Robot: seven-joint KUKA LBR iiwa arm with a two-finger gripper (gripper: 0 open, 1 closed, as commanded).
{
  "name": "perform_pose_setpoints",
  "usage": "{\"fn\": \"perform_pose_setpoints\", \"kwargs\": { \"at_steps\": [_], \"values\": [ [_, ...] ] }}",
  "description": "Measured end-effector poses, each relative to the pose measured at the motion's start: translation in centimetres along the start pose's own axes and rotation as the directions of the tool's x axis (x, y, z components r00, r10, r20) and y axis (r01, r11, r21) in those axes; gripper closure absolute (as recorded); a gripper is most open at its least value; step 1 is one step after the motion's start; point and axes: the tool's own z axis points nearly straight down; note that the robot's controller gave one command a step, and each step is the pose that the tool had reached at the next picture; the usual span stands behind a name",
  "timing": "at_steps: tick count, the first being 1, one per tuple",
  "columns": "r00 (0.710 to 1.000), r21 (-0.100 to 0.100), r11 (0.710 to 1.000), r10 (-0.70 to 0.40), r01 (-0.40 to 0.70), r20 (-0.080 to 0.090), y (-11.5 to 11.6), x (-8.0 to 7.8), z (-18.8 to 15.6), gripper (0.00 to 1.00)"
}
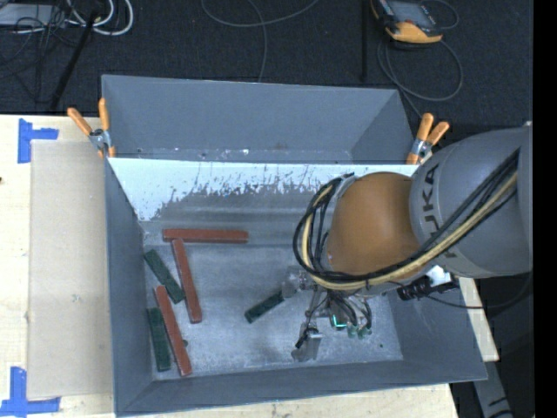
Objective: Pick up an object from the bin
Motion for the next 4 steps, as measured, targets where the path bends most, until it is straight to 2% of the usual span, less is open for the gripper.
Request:
{"fn": "perform_pose_setpoints", "kwargs": {
  "at_steps": [1,2,3,4],
  "values": [
    [0.999,-0.003,0.999,-0.039,0.039,0.008,6.6,-3.5,5.9,0.0],
    [0.998,0.0,0.999,0.053,-0.053,0.014,2.9,-8.3,2.8,0.0],
    [0.997,-0.001,0.997,0.075,-0.075,0.008,4.0,-6.3,5.6,0.0],
    [0.997,-0.003,0.997,0.077,-0.077,0.016,4.0,-6.5,5.3,1.0]
  ]
}}
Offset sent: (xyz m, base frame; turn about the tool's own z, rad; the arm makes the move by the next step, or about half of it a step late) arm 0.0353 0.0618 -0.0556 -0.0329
